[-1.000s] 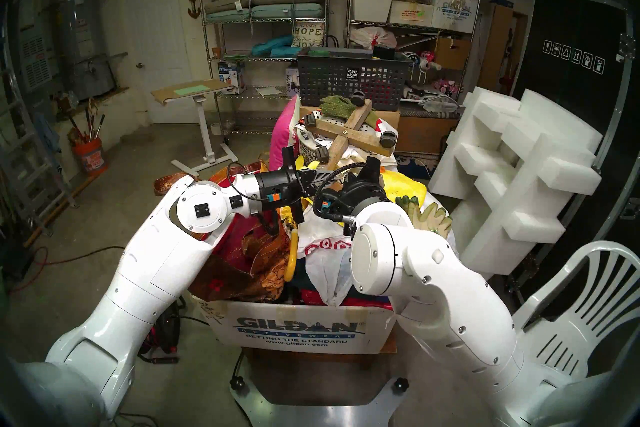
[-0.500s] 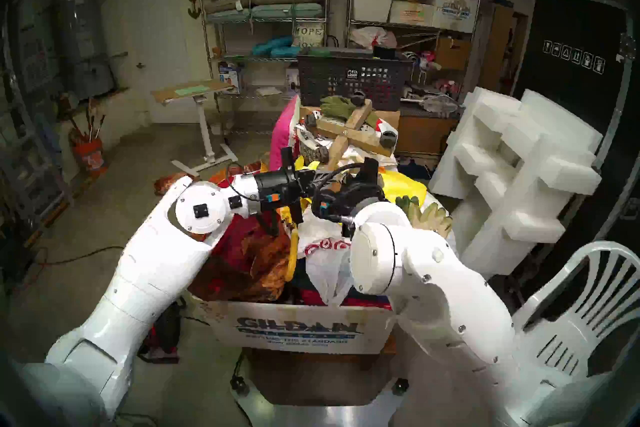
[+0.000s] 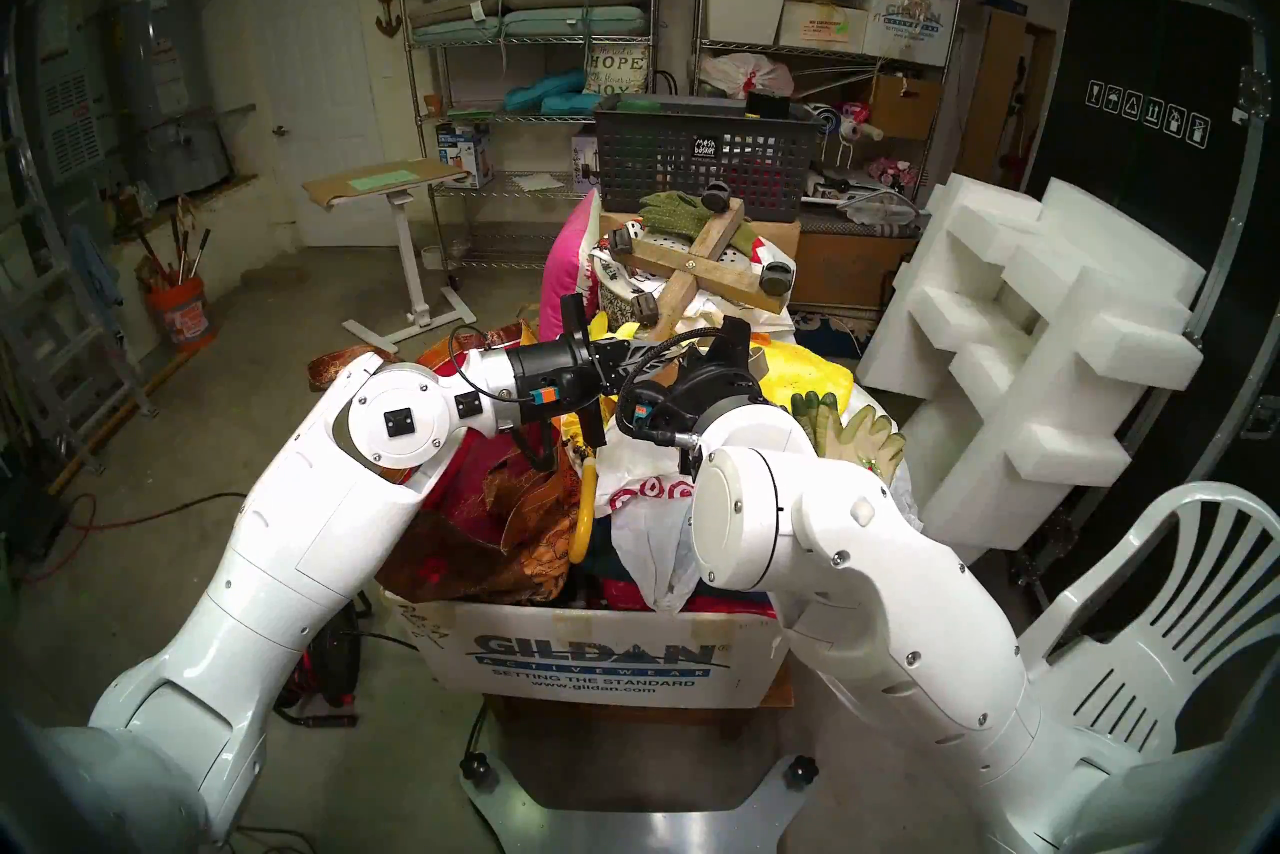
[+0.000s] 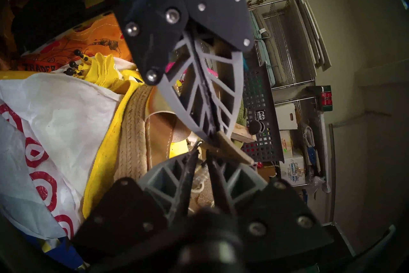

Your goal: Unbuckle a shoe

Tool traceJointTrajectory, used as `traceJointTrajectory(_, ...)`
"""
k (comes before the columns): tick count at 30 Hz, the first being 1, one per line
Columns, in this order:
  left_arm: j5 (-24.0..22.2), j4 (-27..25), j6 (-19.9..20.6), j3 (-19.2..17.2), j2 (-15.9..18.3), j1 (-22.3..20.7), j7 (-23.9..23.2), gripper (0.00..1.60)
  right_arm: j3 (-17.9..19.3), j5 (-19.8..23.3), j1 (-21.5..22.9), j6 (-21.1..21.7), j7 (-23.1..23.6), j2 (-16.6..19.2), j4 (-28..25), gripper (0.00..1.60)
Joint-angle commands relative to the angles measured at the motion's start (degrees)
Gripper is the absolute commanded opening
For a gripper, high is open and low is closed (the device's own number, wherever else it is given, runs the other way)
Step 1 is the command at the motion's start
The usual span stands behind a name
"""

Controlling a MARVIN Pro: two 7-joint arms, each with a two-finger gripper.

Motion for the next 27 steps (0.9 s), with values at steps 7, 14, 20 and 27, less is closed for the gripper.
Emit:
traceJointTrajectory(7,-12.9,0.9,2.9,-3.6,-1.8,-1.1,-1.1,0.00,0.0,-0.8,0.7,0.6,0.2,-0.3,-1.9,0.69)
traceJointTrajectory(14,-14.6,1.5,2.5,-2.8,-1.7,-0.6,-3.2,0.00,0.0,-0.9,0.3,0.9,-0.4,-0.4,-2.2,0.68)
traceJointTrajectory(20,-14.4,1.8,2.5,-2.8,-2.2,-0.5,-3.7,0.00,0.2,-1.0,0.3,1.5,-0.9,-0.8,-2.4,0.70)
traceJointTrajectory(27,-14.1,1.7,2.7,-3.1,-2.4,-0.3,-3.7,0.00,0.3,0.0,0.2,1.4,-1.3,-1.3,-2.6,0.72)
